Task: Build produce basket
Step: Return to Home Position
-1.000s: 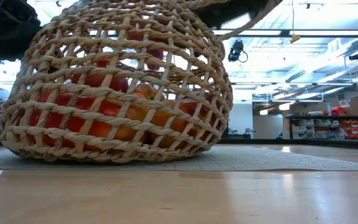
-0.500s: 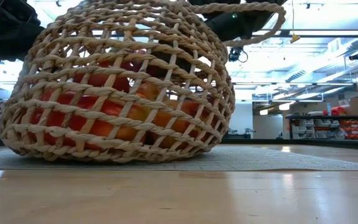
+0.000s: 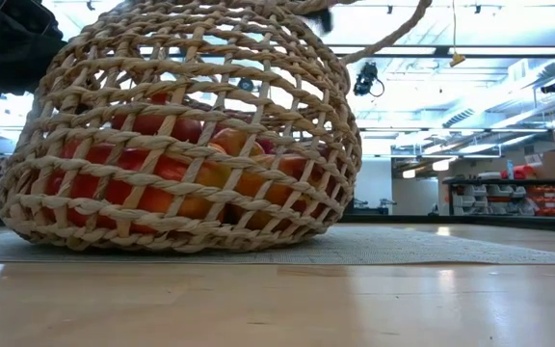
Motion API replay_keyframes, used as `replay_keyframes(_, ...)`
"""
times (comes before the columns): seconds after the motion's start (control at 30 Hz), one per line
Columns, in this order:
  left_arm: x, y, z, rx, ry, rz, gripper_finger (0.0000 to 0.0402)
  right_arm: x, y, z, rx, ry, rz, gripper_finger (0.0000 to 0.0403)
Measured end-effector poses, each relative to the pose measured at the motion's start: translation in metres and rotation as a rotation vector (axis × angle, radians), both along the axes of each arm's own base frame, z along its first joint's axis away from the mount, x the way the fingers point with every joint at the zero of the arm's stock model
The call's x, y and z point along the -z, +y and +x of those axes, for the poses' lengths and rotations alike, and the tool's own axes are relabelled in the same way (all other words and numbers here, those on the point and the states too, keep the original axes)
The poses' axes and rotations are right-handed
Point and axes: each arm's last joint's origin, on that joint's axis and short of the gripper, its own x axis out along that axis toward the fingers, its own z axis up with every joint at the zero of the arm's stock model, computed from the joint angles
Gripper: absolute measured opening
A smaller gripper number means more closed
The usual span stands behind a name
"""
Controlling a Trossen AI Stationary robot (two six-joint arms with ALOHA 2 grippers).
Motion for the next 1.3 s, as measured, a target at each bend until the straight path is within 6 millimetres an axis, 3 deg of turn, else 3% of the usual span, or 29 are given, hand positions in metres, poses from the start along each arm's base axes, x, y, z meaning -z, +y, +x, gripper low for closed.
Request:
replay_keyframes(0.17, 0.0, 0.0, 0.0, 0.0, 0.0, 0.0, 0.0029, -0.04, 0.016, -0.052, 0.052, -0.015, -0.068, 0.0273)
replay_keyframes(0.4, 0.0, 0.0, 0.0, 0.0, 0.001, 0.0, 0.0035, -0.053, 0.043, -0.115, 0.049, -0.118, -0.071, 0.027)
replay_keyframes(0.6, 0.0, 0.0, 0.0, 0.0, 0.0, 0.0, 0.0028, -0.02, 0.055, -0.156, 0.059, -0.115, -0.063, 0.027)
replay_keyframes(0.77, 0.0, 0.0, 0.0, 0.0, 0.0, 0.0, 0.0032, 0.019, 0.058, -0.183, 0.028, -0.161, -0.031, 0.027)
replay_keyframes(1.0, 0.0, 0.0, 0.0, 0.0, 0.0, 0.0, 0.0033, 0.063, 0.039, -0.228, -0.031, -0.267, 0.013, 0.0257)
replay_keyframes(1.3, 0.0, 0.0, 0.0, 0.0, 0.0, 0.0, 0.0033, 0.092, 0.024, -0.268, -0.264, -0.458, 0.019, 0.0214)
